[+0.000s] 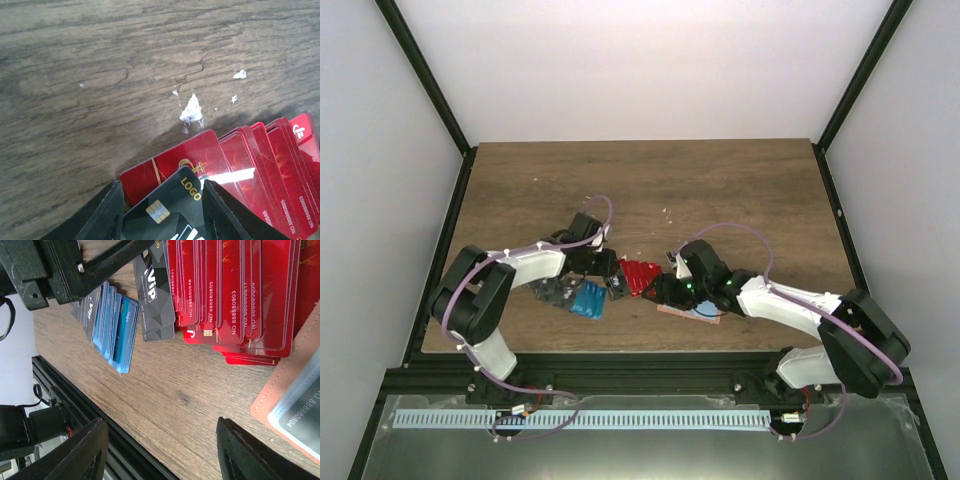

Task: Put the credit cards into the card holder

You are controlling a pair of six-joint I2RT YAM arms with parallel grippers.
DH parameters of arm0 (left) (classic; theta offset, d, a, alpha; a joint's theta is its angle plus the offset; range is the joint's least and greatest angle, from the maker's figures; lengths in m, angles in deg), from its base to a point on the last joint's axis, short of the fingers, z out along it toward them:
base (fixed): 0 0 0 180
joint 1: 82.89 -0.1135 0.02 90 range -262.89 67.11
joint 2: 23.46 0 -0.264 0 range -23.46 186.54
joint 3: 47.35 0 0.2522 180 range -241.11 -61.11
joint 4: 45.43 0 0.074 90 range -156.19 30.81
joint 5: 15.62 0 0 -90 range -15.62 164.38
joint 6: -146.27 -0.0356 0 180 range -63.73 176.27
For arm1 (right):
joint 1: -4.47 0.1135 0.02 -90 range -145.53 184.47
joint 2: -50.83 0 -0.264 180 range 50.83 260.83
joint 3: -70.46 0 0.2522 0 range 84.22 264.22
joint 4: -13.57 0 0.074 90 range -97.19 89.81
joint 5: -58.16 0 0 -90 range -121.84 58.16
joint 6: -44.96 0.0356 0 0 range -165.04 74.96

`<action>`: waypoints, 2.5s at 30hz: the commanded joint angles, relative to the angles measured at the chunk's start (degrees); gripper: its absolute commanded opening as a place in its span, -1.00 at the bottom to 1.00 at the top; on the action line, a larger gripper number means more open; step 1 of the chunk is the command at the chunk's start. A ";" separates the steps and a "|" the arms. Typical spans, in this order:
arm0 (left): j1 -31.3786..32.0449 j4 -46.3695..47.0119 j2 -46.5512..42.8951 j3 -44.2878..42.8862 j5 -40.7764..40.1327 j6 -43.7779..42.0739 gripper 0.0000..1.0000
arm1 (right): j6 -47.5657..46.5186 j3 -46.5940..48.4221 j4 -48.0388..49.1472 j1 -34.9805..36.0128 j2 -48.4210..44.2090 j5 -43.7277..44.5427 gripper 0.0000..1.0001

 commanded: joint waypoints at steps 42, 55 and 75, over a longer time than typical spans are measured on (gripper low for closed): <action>13.63 -3.98 -6.69 3.90 -7.31 3.85 -0.09 | -1.46 9.23 4.15 2.57 16.81 0.02 -0.35; 13.59 -3.59 -5.92 3.77 -7.13 3.08 -0.09 | -4.20 9.14 -2.76 3.42 16.56 8.08 -0.26; 13.61 -3.58 -6.03 3.31 -7.47 3.02 -0.10 | -5.24 9.74 -0.24 4.83 19.35 3.38 -0.99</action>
